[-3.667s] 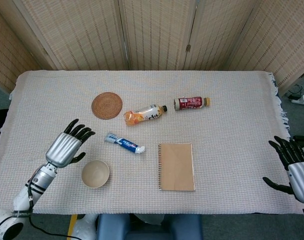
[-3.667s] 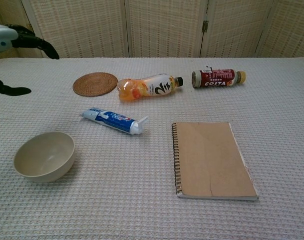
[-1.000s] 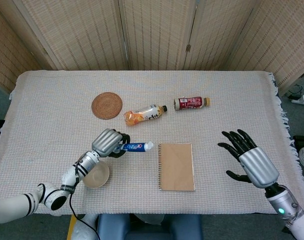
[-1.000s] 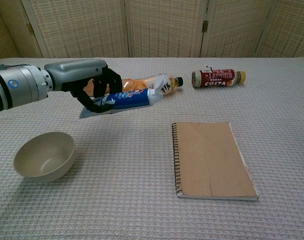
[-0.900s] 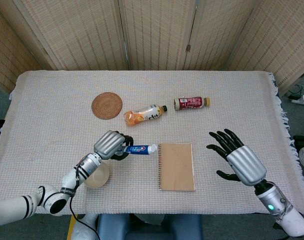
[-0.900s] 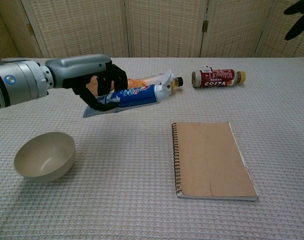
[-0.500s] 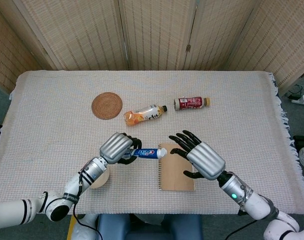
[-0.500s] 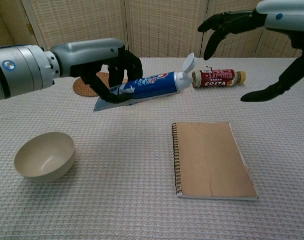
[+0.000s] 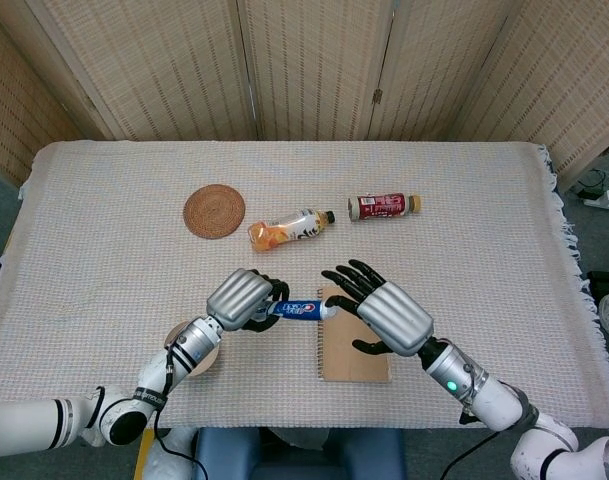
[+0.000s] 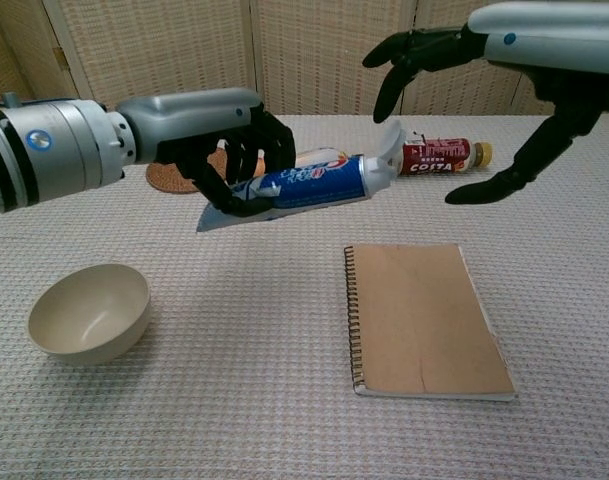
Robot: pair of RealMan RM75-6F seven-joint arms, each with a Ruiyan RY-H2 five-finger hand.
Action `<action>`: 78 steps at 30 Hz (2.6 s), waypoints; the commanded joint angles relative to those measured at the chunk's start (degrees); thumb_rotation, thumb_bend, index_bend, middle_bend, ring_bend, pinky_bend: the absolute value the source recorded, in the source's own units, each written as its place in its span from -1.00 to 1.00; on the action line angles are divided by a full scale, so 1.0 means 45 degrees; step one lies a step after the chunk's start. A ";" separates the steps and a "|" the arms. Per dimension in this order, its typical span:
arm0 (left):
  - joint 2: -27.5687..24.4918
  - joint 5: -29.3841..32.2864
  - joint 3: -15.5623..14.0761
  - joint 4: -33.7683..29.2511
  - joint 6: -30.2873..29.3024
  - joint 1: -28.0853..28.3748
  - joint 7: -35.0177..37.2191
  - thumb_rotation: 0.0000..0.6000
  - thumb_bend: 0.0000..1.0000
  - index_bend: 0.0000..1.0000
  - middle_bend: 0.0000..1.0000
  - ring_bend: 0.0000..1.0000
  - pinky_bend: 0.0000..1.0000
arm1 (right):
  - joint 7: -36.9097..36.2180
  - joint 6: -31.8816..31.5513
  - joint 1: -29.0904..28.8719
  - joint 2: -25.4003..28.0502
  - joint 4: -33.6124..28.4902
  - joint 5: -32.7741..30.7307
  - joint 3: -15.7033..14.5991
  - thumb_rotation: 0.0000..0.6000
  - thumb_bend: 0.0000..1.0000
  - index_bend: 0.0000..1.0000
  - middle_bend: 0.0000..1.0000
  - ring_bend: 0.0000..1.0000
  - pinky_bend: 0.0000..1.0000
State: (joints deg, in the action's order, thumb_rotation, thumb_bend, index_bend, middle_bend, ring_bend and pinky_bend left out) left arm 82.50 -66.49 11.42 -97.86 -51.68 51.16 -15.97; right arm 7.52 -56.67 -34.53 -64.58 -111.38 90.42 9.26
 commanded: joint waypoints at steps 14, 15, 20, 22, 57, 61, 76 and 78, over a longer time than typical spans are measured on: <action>-0.0167 -0.0477 -0.0135 0.0127 -0.0076 -0.0150 0.0860 1.00 0.60 0.54 0.55 0.34 0.01 | -0.0154 -0.0209 0.0144 0.0105 0.0428 -0.0236 -0.0607 1.00 -0.48 -0.38 -0.84 -0.93 -1.00; -0.0177 -0.0485 -0.0136 0.0126 -0.0070 -0.0149 0.0888 1.00 0.60 0.54 0.55 0.34 0.01 | -0.0177 -0.0188 0.0122 0.0058 0.0476 -0.0272 -0.0622 1.00 -0.48 -0.38 -0.84 -0.92 -1.00; -0.0176 -0.0489 -0.0137 0.0110 -0.0083 -0.0141 0.0922 1.00 0.60 0.54 0.55 0.34 0.01 | -0.0225 -0.0101 -0.0019 -0.0211 0.0656 -0.0323 -0.0666 1.00 -0.48 -0.38 -0.84 -0.93 -1.00; -0.0175 -0.0471 -0.0145 0.0113 -0.0086 -0.0146 0.0929 1.00 0.60 0.54 0.55 0.34 0.01 | -0.0199 -0.0065 -0.0064 -0.0293 0.0714 -0.0337 -0.0693 1.00 -0.48 -0.38 -0.84 -0.93 -1.00; 0.0521 -0.1581 0.0118 0.0082 -0.0965 -0.0664 0.3222 1.00 0.60 0.54 0.56 0.35 0.01 | -0.6637 -0.1927 -0.0407 -0.2998 0.2134 0.0509 -0.0397 0.49 -0.49 -1.00 -1.00 -1.00 -1.00; 0.0561 -0.1602 0.0158 0.0157 -0.0952 -0.0653 0.3329 1.00 0.61 0.54 0.56 0.35 0.01 | -0.6705 -0.1929 -0.0508 -0.3272 0.2279 0.0386 -0.0322 0.49 -0.48 -1.00 -1.00 -1.00 -1.00; 0.0502 -0.1193 0.0534 -0.0017 -0.0420 -0.0611 0.4797 1.00 0.61 0.55 0.57 0.36 0.01 | -0.7457 -0.2432 -0.0792 -0.4356 0.2835 0.0376 -0.0025 0.48 -0.49 -1.00 -1.00 -1.00 -1.00; 0.0525 -0.1255 0.0533 0.0032 -0.0427 -0.0613 0.4893 1.00 0.61 0.55 0.57 0.36 0.01 | -0.7656 -0.2458 -0.0836 -0.4460 0.2917 0.0377 -0.0011 0.48 -0.49 -1.00 -1.00 -1.00 -1.00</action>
State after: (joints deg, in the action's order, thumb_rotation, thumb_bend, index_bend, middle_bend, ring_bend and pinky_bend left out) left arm 84.82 -71.99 13.79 -97.84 -53.61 48.40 5.80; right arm -26.61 -67.63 -38.16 -84.40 -98.46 92.08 9.15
